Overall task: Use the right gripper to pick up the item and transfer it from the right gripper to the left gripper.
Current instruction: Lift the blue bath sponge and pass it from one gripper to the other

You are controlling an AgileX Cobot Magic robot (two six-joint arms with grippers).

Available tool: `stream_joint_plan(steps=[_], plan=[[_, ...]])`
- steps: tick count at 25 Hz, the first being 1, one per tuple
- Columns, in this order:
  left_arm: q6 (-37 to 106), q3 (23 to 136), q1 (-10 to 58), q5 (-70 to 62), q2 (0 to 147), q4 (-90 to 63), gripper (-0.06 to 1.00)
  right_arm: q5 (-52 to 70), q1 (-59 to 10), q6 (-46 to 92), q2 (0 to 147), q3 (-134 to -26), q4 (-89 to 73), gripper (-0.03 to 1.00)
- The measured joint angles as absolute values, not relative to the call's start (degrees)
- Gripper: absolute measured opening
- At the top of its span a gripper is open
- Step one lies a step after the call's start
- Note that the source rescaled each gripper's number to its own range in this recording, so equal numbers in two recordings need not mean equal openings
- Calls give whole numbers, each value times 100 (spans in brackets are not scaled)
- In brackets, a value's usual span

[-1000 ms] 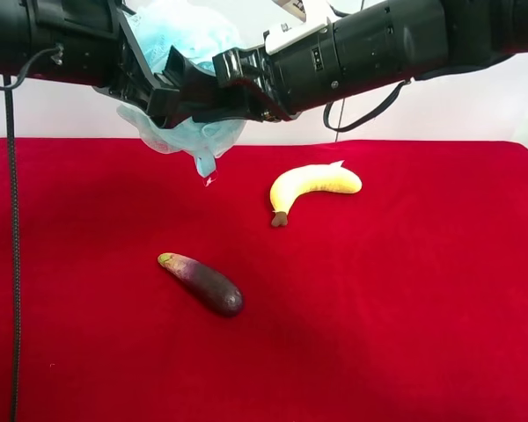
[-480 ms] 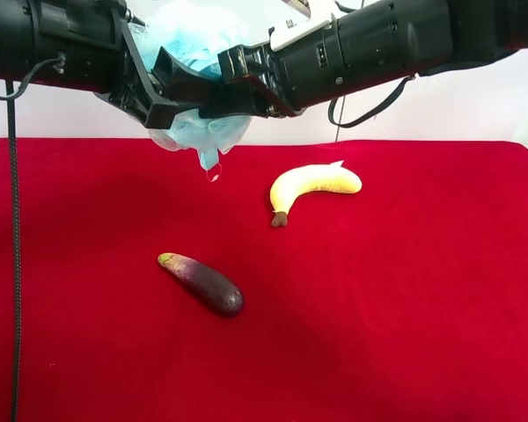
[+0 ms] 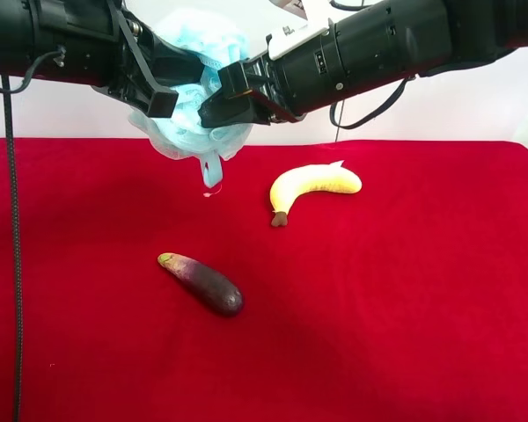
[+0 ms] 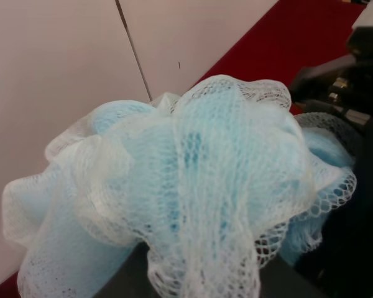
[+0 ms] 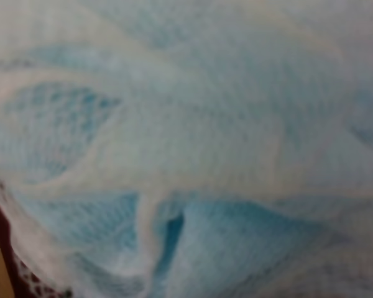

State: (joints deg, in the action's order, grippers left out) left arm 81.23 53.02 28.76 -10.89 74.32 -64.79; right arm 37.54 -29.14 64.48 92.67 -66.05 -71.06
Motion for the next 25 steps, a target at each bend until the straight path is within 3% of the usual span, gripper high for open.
stream_joint_plan(steps=[15, 16, 18, 20, 21, 23, 25], plan=[[8108, 5302, 2876, -1039, 7453, -6507, 2, 3711, -2920, 6430, 9267, -6605, -7087, 3], [8108, 5302, 2876, -1018, 7453, -6507, 2, 3721, -2920, 6430, 9267, -6605, -7080, 10], [8101, 5302, 2876, -924, 7453, -6514, 2, 3823, -2931, 6430, 9256, -6605, -6938, 35], [8101, 5302, 2868, -843, 7458, -6526, 2, 3956, -2944, 6425, 9191, -6605, -6696, 72], [8095, 5302, 2864, -800, 7458, -6530, 2, 4013, -2944, 6396, 9125, -6605, -6563, 83], [8088, 5306, 2862, -756, 7458, -6532, 2, 4115, -2944, 6270, 8970, -6605, -6262, 94], [8088, 5306, 2862, -748, 7458, -6543, 2, 4181, -2944, 6140, 8764, -6605, -5933, 98]])
